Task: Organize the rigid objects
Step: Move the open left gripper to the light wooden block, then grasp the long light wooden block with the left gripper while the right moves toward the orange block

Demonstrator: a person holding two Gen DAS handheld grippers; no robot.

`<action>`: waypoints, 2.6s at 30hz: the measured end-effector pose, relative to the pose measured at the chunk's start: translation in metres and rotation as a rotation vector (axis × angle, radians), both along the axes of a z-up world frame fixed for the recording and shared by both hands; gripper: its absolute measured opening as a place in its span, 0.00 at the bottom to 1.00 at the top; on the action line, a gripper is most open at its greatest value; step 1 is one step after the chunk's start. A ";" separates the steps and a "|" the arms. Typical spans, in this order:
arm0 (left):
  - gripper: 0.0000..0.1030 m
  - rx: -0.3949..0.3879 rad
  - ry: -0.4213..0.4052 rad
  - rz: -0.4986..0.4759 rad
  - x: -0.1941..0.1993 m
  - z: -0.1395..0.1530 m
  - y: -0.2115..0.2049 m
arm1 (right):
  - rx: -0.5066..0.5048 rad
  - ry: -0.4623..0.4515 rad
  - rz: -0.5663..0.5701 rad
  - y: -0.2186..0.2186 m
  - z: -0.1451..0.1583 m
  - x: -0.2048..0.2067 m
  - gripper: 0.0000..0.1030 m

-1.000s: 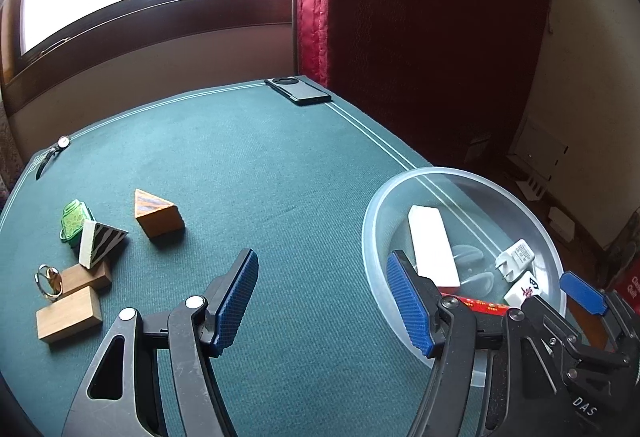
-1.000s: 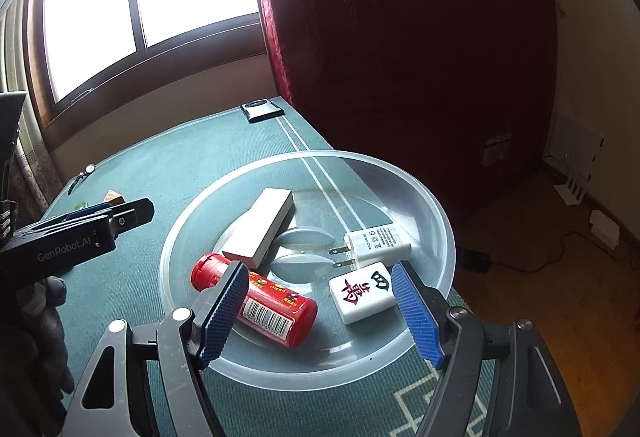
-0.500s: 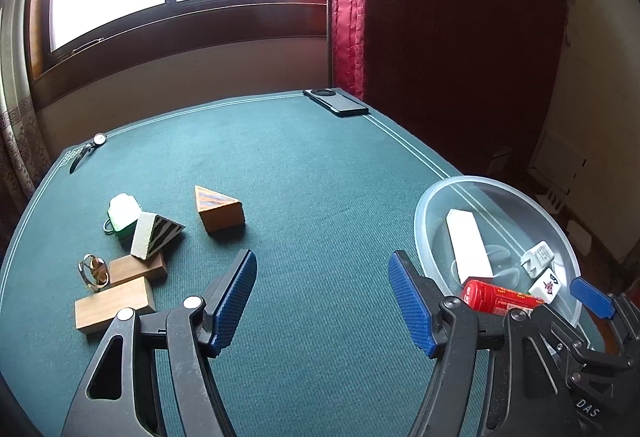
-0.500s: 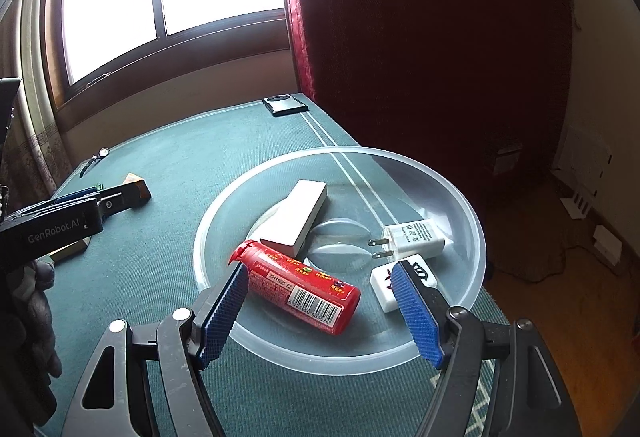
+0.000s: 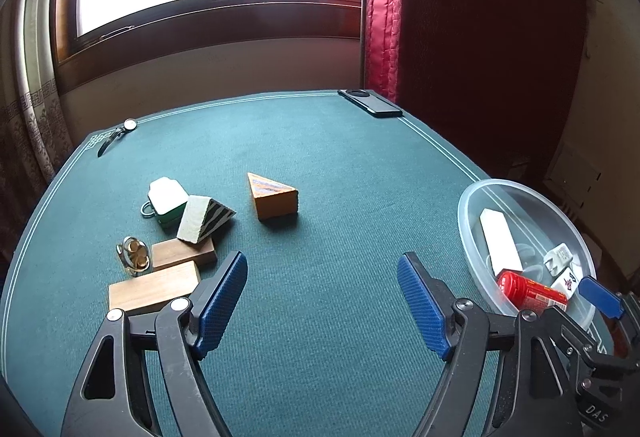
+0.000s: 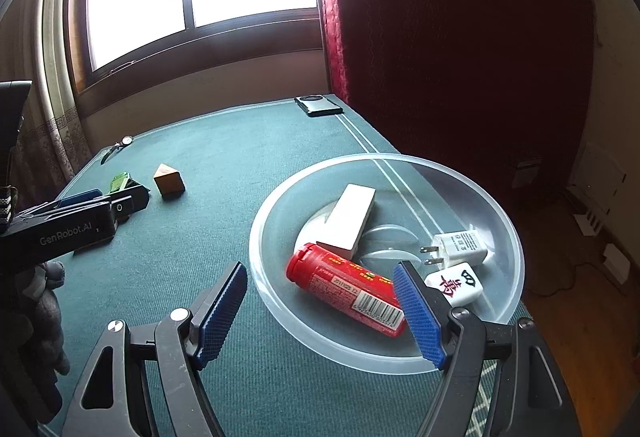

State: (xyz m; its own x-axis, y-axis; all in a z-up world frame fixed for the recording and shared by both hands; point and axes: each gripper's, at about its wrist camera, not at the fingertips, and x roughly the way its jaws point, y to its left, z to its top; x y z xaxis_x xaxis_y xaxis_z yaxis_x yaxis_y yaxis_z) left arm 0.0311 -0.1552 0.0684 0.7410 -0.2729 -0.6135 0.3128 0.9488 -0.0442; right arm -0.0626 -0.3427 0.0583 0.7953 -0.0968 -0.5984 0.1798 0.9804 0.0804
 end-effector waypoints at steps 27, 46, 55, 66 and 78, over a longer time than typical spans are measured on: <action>0.85 -0.045 0.097 0.293 0.027 -0.031 0.112 | 0.020 0.064 0.247 0.076 -0.012 0.050 0.87; 0.93 0.018 0.210 0.329 0.058 -0.056 0.105 | 0.058 0.104 0.272 0.075 -0.028 0.049 0.87; 0.94 -0.017 0.224 0.364 0.065 -0.054 0.108 | 0.057 0.111 0.279 0.078 -0.030 0.049 0.87; 0.94 -0.096 0.232 0.405 0.067 -0.051 0.116 | 0.075 0.119 0.279 0.076 -0.032 0.051 0.91; 0.92 -0.062 0.194 0.379 0.067 -0.054 0.110 | 0.068 0.119 0.274 0.076 -0.031 0.051 0.91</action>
